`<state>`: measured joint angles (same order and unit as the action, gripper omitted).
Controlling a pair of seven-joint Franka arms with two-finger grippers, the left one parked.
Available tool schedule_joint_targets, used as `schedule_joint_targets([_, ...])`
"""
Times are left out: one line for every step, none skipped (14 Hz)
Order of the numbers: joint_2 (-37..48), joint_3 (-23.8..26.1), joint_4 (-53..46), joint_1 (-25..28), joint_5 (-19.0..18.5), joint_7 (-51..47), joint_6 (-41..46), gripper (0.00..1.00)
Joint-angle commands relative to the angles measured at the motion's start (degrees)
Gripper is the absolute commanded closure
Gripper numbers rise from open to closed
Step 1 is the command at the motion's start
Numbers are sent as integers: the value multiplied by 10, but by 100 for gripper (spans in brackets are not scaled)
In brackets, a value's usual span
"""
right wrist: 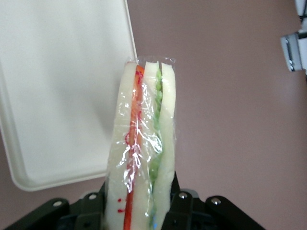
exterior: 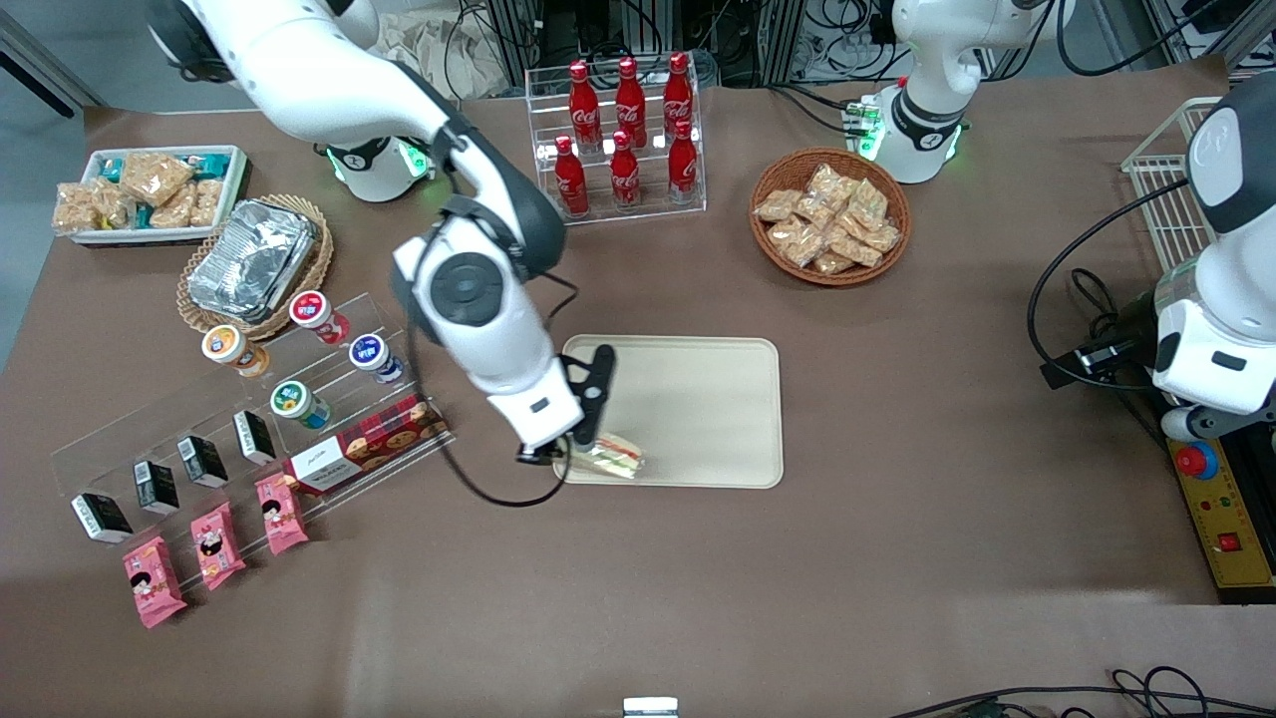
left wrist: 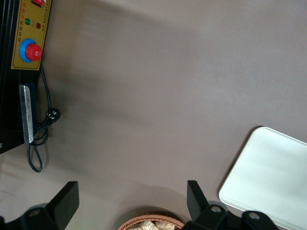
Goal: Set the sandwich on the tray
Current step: 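Carry the sandwich with the right gripper over the beige tray, then lower the sandwich onto the tray and open the right gripper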
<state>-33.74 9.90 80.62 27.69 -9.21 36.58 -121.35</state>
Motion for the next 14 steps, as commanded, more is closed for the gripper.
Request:
schedule_joint_targets([-35, -6, -27, 36, -47, -27, -19, 54])
schedule_joint_targets([-45, -6, -26, 43, -59, -27, -29, 54])
schedule_joint_targets([-53, -6, -26, 53, -70, -27, -37, 54])
schedule_joint_targets([-62, -6, -26, 55, -83, -27, -43, 54])
schedule_joint_targets([-69, -6, -26, 55, -94, -27, -49, 54])
schedule_joint_targets([-76, -10, -26, 55, -100, -27, -58, 54])
schedule_joint_targets([-87, -21, -26, 55, -102, -26, -72, 54])
schedule_joint_targets([-102, -23, -26, 55, -102, -26, -95, 54])
schedule_joint_targets([-114, -24, -26, 55, -102, -27, -115, 54])
schedule_joint_targets([-120, -25, -26, 55, -105, -27, -121, 54])
schedule_joint_targets([-121, -27, -26, 55, -106, -27, -121, 54])
schedule_joint_targets([-123, -27, -26, 56, -106, -27, -121, 53])
schedule_joint_targets([-127, -27, -26, 59, -106, -27, -121, 53])
schedule_joint_targets([-129, -29, -26, 65, -107, -27, -121, 53])
